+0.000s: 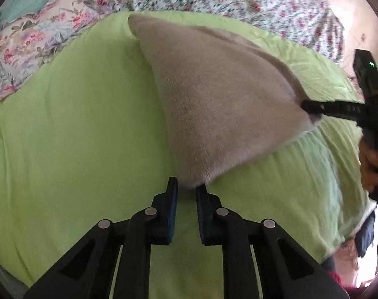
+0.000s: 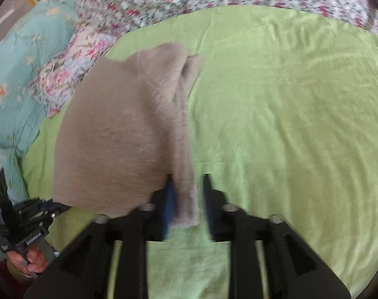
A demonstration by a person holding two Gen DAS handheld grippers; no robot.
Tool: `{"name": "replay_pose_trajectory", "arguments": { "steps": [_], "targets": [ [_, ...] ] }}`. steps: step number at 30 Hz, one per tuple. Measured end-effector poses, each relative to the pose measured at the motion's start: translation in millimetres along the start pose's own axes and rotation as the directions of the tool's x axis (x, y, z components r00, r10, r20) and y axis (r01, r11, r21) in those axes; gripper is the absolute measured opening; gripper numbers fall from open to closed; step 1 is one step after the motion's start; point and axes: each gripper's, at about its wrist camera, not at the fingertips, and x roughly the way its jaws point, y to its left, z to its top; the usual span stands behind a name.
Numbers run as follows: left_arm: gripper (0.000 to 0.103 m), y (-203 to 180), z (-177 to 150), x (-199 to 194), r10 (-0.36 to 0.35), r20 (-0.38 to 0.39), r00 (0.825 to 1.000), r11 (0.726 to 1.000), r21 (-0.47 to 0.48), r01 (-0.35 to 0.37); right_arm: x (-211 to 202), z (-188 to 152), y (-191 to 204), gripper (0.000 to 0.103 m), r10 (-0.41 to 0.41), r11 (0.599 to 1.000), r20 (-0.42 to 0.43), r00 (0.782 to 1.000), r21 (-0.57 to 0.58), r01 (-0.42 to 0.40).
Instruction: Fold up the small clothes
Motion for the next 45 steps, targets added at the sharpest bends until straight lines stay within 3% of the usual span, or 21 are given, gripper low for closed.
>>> {"name": "replay_pose_trajectory", "arguments": {
  "steps": [3, 6, 10, 14, 17, 19, 20, 22, 24, 27, 29, 33, 36, 38, 40, 45],
  "targets": [
    [0.015, 7, 2, -31, -0.058, 0.081, 0.995, 0.997, 0.046, 0.055, -29, 8, 3, 0.033, 0.007, 1.000, 0.079, 0.997, 0.014, -0.008],
    [0.016, 13, 16, -48, -0.134, 0.167, 0.977, 0.991, 0.053, 0.127, -40, 30, 19, 0.033, 0.083, 0.996, 0.154, 0.985, 0.011, -0.086],
    [0.016, 16, 50, -33, -0.210, 0.217, 0.953, 0.978, 0.043, 0.205, -6, 67, 59, 0.033, 0.221, 0.975, 0.149, 0.964, -0.016, -0.222],
    [0.016, 23, 74, 4, -0.282, 0.166, 0.945, 0.958, -0.014, 0.288, 51, 100, 67, 0.033, 0.301, 0.952, 0.070, 0.951, 0.030, -0.304],
    [0.015, 24, 71, 32, -0.264, 0.096, 0.960, 0.962, -0.044, 0.269, 84, 110, 55, 0.029, 0.149, 0.987, 0.061, 0.987, 0.051, -0.152],
    [0.010, 27, 62, 49, -0.270, 0.070, 0.960, 0.959, -0.072, 0.275, 95, 111, 34, 0.008, 0.083, 0.992, 0.094, 0.992, 0.085, -0.091],
    [0.008, 30, 59, 53, -0.285, 0.075, 0.955, 0.952, -0.090, 0.292, 97, 111, 25, 0.000, 0.066, 0.991, 0.106, 0.992, 0.107, -0.078],
    [0.008, 34, 58, 54, -0.308, 0.083, 0.948, 0.940, -0.128, 0.317, 97, 110, 12, 0.000, 0.111, 0.980, 0.117, 0.987, 0.153, -0.128],
    [0.008, 36, 59, 52, -0.318, 0.085, 0.944, 0.933, -0.151, 0.328, 91, 109, 14, 0.000, 0.093, 0.984, 0.120, 0.988, 0.143, -0.110],
    [0.006, 33, 59, 42, -0.305, 0.091, 0.948, 0.937, -0.147, 0.316, 73, 105, 22, 0.004, 0.100, 0.987, 0.131, 0.986, 0.112, -0.115],
    [0.011, 30, 59, 38, -0.306, 0.093, 0.948, 0.939, -0.134, 0.316, 54, 98, 30, 0.004, 0.126, 0.987, 0.138, 0.982, 0.083, -0.139],
    [0.016, 15, 49, 27, -0.282, 0.080, 0.956, 0.953, -0.091, 0.289, 21, 58, 54, 0.008, 0.198, 0.980, 0.118, 0.973, -0.011, -0.198],
    [0.026, 7, 42, 23, -0.271, 0.078, 0.959, 0.958, -0.070, 0.277, 15, 14, 50, 0.018, 0.148, 0.989, 0.065, 0.987, -0.011, -0.147],
    [0.028, 5, 36, 22, -0.256, 0.068, 0.964, 0.963, -0.074, 0.260, 19, -11, 37, 0.018, 0.059, 0.998, 0.037, 0.998, 0.018, -0.059],
    [0.028, 3, 28, 21, -0.243, 0.059, 0.968, 0.966, -0.082, 0.247, 18, -31, 21, 0.017, 0.091, 0.993, 0.065, 0.994, 0.067, -0.096],
    [0.034, -2, 20, 19, -0.220, 0.057, 0.974, 0.971, -0.084, 0.224, 14, -38, 28, 0.016, 0.041, 0.998, 0.093, 0.995, 0.044, -0.045]
  ]
}}
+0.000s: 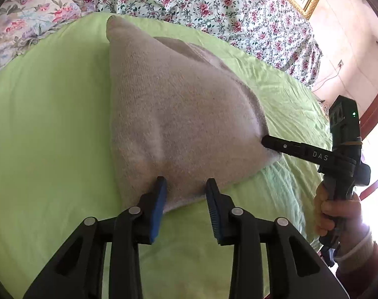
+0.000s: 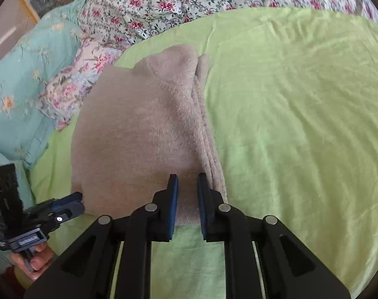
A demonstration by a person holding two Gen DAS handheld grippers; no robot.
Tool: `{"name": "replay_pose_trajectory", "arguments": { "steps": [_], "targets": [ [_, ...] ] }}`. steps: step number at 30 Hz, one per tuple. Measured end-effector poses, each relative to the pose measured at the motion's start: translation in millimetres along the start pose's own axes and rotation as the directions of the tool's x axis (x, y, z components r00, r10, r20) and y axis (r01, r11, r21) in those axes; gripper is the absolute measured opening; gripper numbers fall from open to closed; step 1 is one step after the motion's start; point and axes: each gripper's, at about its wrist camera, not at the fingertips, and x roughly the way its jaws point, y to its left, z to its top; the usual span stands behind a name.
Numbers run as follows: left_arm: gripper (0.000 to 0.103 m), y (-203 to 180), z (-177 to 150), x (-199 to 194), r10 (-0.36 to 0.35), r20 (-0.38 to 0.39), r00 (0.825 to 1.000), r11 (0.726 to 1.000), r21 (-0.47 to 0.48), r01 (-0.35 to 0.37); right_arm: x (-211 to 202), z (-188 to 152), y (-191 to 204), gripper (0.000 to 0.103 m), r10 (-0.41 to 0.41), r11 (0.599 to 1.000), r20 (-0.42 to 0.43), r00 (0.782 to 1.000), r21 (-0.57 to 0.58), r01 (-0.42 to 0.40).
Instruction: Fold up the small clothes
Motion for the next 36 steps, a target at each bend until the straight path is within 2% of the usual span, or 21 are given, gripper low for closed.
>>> {"name": "replay_pose_trajectory", "arguments": {
  "steps": [6, 11, 16, 25, 28, 30, 31, 33, 36],
  "targets": [
    [0.035, -2, -8, -8, 0.039, -0.013, 0.999, 0.999, 0.007, -0.039, -6, -6, 10, 0.017, -0.061, 0.998, 0.023, 0.998, -0.018, 0.062],
    [0.038, 3, -17, -24, 0.035, -0.011, 0.999, 0.999, -0.020, -0.035, -17, -13, 15, 0.018, -0.106, 0.994, 0.024, 0.994, -0.016, 0.106],
    [0.042, 7, -24, -41, 0.069, 0.012, 0.998, 0.997, -0.035, -0.068, -21, -18, 17, 0.018, -0.114, 0.993, 0.021, 0.993, -0.009, 0.114],
    [0.050, 13, -21, -62, 0.090, 0.042, 0.995, 0.995, -0.041, -0.088, -25, -19, 20, 0.018, -0.113, 0.994, 0.016, 0.993, 0.008, 0.113],
    [0.056, 17, -15, -65, 0.109, 0.056, 0.992, 0.993, -0.045, -0.106, -37, 0, 25, 0.023, -0.048, 0.999, 0.058, 0.997, 0.014, 0.048],
    [0.056, 21, -6, -61, 0.118, 0.055, 0.991, 0.992, -0.050, -0.115, -35, 20, 26, 0.042, -0.032, 0.999, 0.067, 0.997, 0.012, 0.031],
    [0.056, 23, -1, -59, 0.123, 0.055, 0.991, 0.991, -0.053, -0.120, -31, 34, 25, 0.046, -0.037, 0.999, 0.077, 0.996, 0.009, 0.036],
    [0.056, 27, 11, -54, 0.131, 0.054, 0.990, 0.990, -0.060, -0.127, -20, 59, 20, 0.047, -0.028, 1.000, 0.093, 0.995, 0.014, 0.027],
    [0.056, 30, 27, -48, 0.138, 0.057, 0.989, 0.989, -0.070, -0.134, 11, 103, 9, 0.047, 0.025, 0.997, 0.062, 0.998, 0.069, -0.029]
  ]
}}
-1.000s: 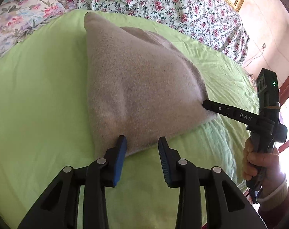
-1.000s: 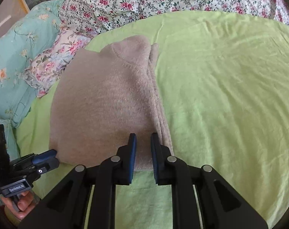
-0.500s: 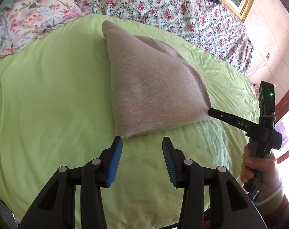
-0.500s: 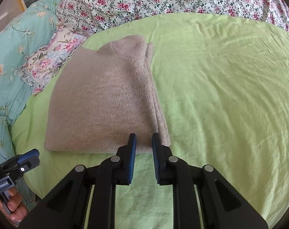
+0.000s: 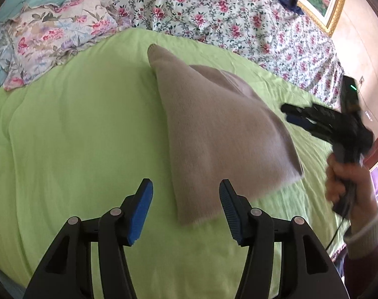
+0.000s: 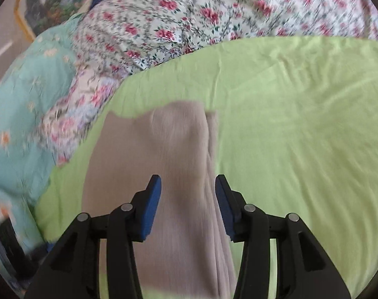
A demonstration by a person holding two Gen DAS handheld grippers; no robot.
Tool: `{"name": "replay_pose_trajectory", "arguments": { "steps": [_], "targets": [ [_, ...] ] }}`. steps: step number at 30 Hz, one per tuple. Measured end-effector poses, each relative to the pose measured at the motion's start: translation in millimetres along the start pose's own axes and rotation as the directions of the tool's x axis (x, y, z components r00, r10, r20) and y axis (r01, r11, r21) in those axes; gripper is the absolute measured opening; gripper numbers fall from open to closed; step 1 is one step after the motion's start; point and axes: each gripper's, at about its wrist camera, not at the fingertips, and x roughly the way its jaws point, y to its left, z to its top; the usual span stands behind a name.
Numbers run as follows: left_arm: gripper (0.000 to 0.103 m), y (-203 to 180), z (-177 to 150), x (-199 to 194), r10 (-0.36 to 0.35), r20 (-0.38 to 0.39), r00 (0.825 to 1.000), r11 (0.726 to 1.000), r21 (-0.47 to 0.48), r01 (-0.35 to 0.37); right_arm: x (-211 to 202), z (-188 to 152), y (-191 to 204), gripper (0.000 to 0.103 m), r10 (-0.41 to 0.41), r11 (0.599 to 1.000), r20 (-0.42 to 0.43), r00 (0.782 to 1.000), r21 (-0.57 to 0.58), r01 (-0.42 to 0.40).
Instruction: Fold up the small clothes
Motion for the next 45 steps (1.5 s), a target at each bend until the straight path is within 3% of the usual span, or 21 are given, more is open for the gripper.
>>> {"name": "replay_pose_trajectory", "arguments": {
  "steps": [3, 7, 8, 9, 12, 14, 17, 19, 22, 28, 32, 36, 38, 45],
  "targets": [
    [0.056, 1, 14, 10, 0.018, 0.000, 1.000, 1.000, -0.001, -0.018, 43, 39, -2, 0.047, 0.022, 1.000, -0.042, 0.999, 0.007, -0.021],
    [0.056, 3, 30, 30, 0.044, -0.020, 0.999, 0.999, -0.012, -0.044, 94, 65, -5, 0.047, 0.019, 1.000, -0.112, 0.994, 0.015, -0.017],
    [0.056, 5, 32, 34, 0.049, -0.026, 0.998, 0.999, -0.016, -0.050, 104, 68, -6, 0.036, 0.031, 0.999, -0.129, 0.991, 0.016, -0.029],
    [0.056, 6, 35, 40, 0.056, -0.035, 0.998, 0.998, -0.019, -0.056, 103, 70, -6, 0.010, 0.045, 0.999, -0.122, 0.992, 0.019, -0.043],
    [0.059, 9, 38, 53, 0.056, -0.063, 0.996, 0.998, -0.026, -0.058, 71, 72, -6, 0.009, 0.072, 0.997, 0.009, 0.997, 0.026, -0.072],
    [0.067, 11, 36, 57, 0.053, -0.065, 0.996, 0.998, -0.038, -0.056, 56, 69, -10, 0.009, 0.040, 0.999, 0.062, 0.997, 0.035, -0.042],
    [0.072, 17, 35, 62, 0.042, -0.078, 0.996, 0.997, -0.068, -0.047, 72, 60, -18, 0.009, -0.018, 0.999, 0.007, 1.000, 0.039, 0.018],
    [0.072, 19, 34, 62, 0.035, -0.082, 0.996, 0.996, -0.083, -0.042, 87, 56, -23, 0.011, -0.019, 0.998, -0.040, 0.999, 0.053, 0.022],
    [0.072, 16, 34, 60, 0.057, -0.085, 0.995, 0.995, -0.074, -0.063, 86, 57, -25, 0.018, -0.042, 0.997, -0.032, 0.999, 0.070, 0.044],
    [0.070, 7, 30, 47, 0.098, -0.073, 0.993, 0.994, -0.049, -0.101, 33, 44, -18, 0.022, -0.062, 0.995, 0.038, 0.997, 0.086, 0.058],
    [0.070, 3, 18, 30, 0.113, -0.055, 0.992, 0.993, -0.036, -0.115, -10, 13, -3, 0.046, -0.022, 0.997, 0.064, 0.998, 0.069, 0.018],
    [0.074, -4, 0, 13, 0.154, -0.043, 0.987, 0.988, -0.003, -0.154, -39, -24, 13, 0.051, 0.024, 0.999, 0.049, 0.998, 0.026, -0.026],
    [0.082, -5, -11, 5, 0.178, -0.035, 0.983, 0.984, 0.006, -0.178, -52, -41, 21, 0.054, 0.037, 0.999, 0.041, 0.998, 0.014, -0.037],
    [0.083, -6, -39, -18, 0.205, -0.028, 0.978, 0.979, 0.028, -0.204, -83, -89, 34, 0.076, 0.042, 0.999, 0.009, 0.999, -0.027, -0.042]
  ]
}}
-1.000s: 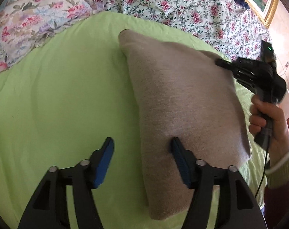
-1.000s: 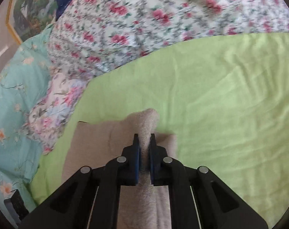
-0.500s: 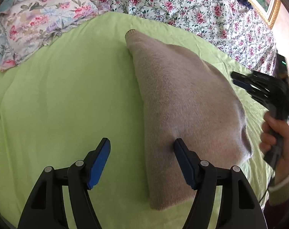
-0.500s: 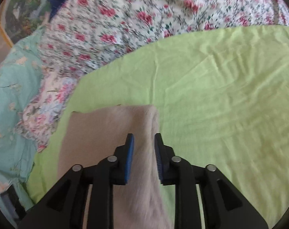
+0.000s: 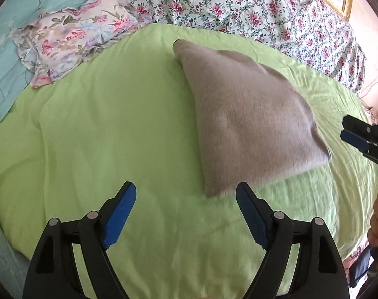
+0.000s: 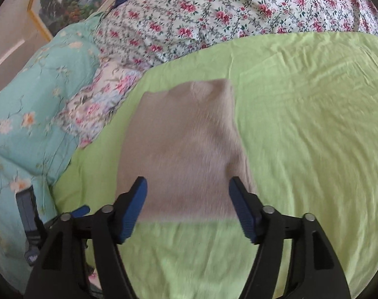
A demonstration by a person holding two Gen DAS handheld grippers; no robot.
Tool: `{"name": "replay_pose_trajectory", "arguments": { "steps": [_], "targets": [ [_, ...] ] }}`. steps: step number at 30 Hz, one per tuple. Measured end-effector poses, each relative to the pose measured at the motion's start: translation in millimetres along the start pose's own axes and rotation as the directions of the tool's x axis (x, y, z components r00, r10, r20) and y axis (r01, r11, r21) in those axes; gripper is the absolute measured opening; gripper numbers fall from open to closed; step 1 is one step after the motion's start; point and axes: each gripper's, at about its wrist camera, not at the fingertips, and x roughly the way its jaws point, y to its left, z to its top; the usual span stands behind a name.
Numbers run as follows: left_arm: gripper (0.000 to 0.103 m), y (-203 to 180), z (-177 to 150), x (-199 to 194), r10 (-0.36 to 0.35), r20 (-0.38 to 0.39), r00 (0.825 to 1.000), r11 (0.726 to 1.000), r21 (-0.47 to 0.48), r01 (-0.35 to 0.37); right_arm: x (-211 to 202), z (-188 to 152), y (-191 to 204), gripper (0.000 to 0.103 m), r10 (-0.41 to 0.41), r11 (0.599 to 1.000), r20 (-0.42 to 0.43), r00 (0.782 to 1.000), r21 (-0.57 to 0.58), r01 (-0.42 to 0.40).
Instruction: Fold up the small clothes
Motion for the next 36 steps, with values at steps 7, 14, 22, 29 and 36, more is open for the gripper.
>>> {"name": "replay_pose_trajectory", "arguments": {
  "steps": [7, 14, 22, 29, 36],
  "targets": [
    [0.085, -2, -22, -16, -0.009, 0.002, 1.000, 0.999, 0.048, 0.009, -10, -44, 11, 0.087, -0.058, 0.994, -0.052, 0.997, -0.092, 0.053],
    [0.089, -15, -43, -37, 0.017, 0.043, 0.999, 0.991, 0.133, -0.023, -19, -85, 9, 0.097, -0.103, 0.987, -0.112, 0.988, -0.137, 0.088],
    [0.091, -20, -40, -62, 0.028, 0.058, 0.998, 0.982, 0.185, -0.038, -49, -90, 23, 0.097, -0.118, 0.972, -0.123, 0.985, -0.215, 0.090],
    [0.102, -17, -15, -73, 0.056, 0.113, 0.992, 0.984, 0.163, -0.074, -65, -63, 32, 0.103, -0.143, 0.961, -0.034, 0.989, -0.245, 0.130],
    [0.102, -17, -4, -48, 0.095, 0.082, 0.992, 0.982, 0.154, -0.107, -32, -54, 29, 0.103, -0.169, 0.955, -0.057, 0.984, -0.258, 0.149]
  ]
}}
